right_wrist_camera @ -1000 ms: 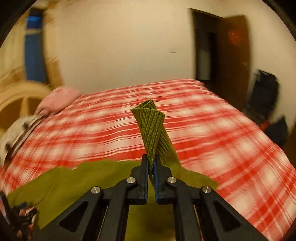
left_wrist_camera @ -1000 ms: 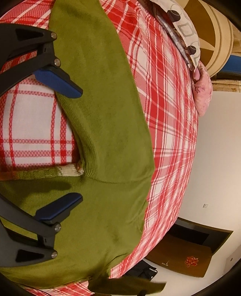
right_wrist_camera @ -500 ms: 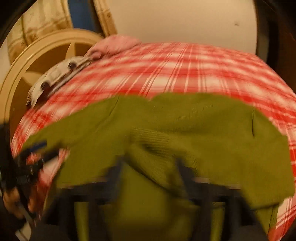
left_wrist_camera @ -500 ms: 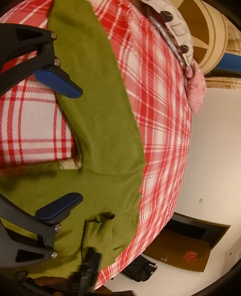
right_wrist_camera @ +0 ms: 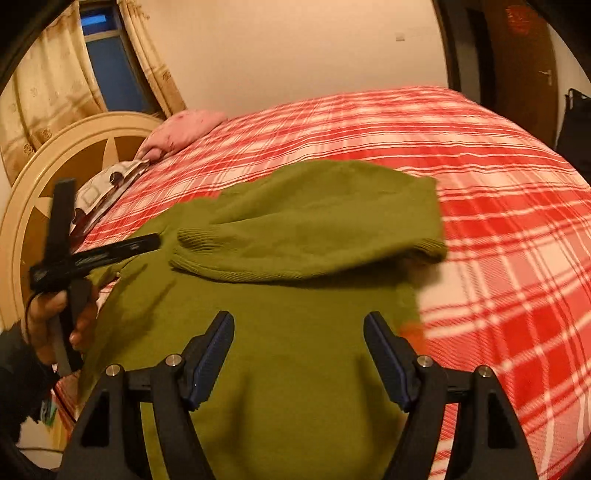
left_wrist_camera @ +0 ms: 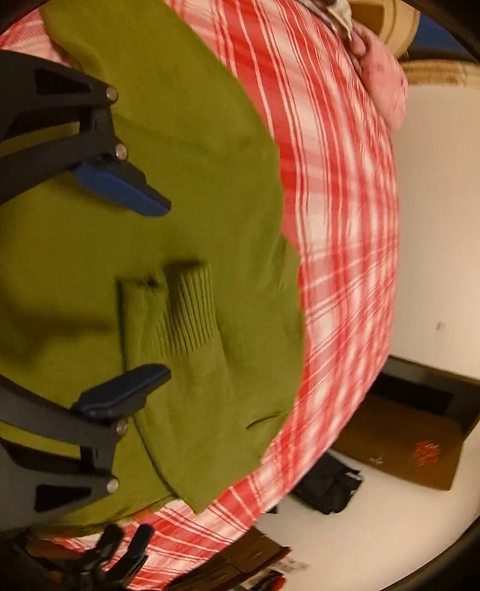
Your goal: Fold small clothes
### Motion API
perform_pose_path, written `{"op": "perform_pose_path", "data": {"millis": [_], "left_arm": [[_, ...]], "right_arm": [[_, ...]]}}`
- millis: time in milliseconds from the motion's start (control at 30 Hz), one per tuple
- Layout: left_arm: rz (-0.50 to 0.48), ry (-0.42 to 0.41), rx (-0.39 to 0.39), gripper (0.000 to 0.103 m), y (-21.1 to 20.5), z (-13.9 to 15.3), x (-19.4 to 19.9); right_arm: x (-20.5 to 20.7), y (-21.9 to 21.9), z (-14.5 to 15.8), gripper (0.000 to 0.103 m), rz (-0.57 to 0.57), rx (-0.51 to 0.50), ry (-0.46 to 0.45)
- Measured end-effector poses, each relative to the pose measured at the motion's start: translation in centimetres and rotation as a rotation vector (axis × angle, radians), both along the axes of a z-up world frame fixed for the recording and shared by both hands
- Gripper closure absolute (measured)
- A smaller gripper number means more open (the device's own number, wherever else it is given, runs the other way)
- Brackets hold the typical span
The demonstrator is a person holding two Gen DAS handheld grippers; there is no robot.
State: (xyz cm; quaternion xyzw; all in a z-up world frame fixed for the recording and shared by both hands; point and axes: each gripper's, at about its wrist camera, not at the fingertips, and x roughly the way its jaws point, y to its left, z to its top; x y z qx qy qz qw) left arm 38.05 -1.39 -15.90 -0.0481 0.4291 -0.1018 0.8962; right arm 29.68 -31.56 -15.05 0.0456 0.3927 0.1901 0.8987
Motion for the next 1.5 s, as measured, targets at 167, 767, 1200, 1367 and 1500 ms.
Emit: {"op": "perform_pose_path", "data": {"millis": [167, 767, 1200, 1367, 1500], "left_arm": [[-0.007, 0.081, -0.001, 0.045, -1.9, -2.1, 2.4], [0.051, -0.026, -0.08, 0.095, 4.0, 4.8, -0.4], [0.144, 0.095, -0.084, 0.092, 7.4, -1.4, 0.9], [0.158, 0.06, -0.023, 0.081, 7.5, -1.5, 0.1], [0.132, 0.046, 0.063, 0.075, 7.1, -1.8, -1.0]], "right_arm": [[-0.5, -0.9, -1.6, 0.03, -0.011, 0.03, 0.006], [0.2, -1.0, -3.5, 0.029, -0.005, 0.02, 0.022], [6.4, 2.3, -0.8, 0.029, -0.137, -0.377, 0.038], [10.8, 1.5, -1.7, 0.029, -0.268, -0.491, -0.008], [11.0, -0.6, -2.7, 0.028, -0.315, -0.439, 0.048]]}}
